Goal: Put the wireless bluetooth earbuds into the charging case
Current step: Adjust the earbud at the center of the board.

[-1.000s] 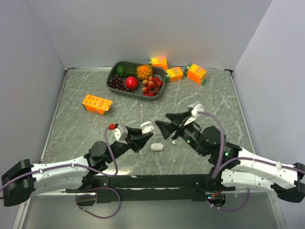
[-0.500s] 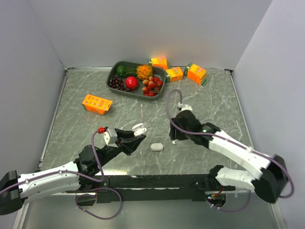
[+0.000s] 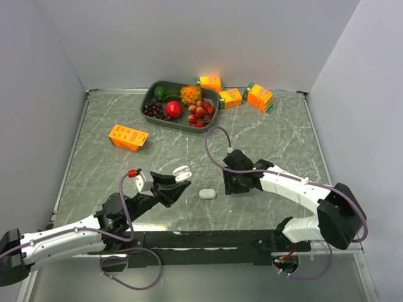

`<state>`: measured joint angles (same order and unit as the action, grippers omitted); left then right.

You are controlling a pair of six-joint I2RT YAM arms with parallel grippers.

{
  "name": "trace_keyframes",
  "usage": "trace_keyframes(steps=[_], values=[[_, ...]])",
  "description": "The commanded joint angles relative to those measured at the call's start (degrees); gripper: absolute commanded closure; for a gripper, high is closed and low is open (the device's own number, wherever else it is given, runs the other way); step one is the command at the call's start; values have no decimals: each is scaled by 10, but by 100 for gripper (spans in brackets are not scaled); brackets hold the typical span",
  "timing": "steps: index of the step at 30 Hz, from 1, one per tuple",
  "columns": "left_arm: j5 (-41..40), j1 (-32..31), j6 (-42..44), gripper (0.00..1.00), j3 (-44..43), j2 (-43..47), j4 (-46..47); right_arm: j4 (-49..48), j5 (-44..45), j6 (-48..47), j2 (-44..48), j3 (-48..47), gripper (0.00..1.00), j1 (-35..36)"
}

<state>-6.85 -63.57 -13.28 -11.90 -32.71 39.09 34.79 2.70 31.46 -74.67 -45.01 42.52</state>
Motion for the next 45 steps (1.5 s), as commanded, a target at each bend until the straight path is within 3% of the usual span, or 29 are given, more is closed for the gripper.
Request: trace_keyframes(steps=[1,4,9,17,37,43,45], values=[[7,-1,-10,99,3,20,1,-39,-14,41,-2,27,61,-24],[5,0,-9,99,4,32,-10,-50,-8,47,-12,32,76,-37],[2,0,-8,99,7,47,-23,-60,-12,38,-49,23,88,-41],[-2,0,-11,99,9,53,-29,-81,-12,36,-107,7,91,-46],[-9,0,-10,99,10,23,-8,-82,-17,-13,-170,-110,89,-99],[-8,-1,-11,99,8,12,-1,-73,-23,-32,-189,-162,78,-106],[-8,-1,-10,99,7,12,-1,-73,-23,-35,-181,-166,65,-107]])
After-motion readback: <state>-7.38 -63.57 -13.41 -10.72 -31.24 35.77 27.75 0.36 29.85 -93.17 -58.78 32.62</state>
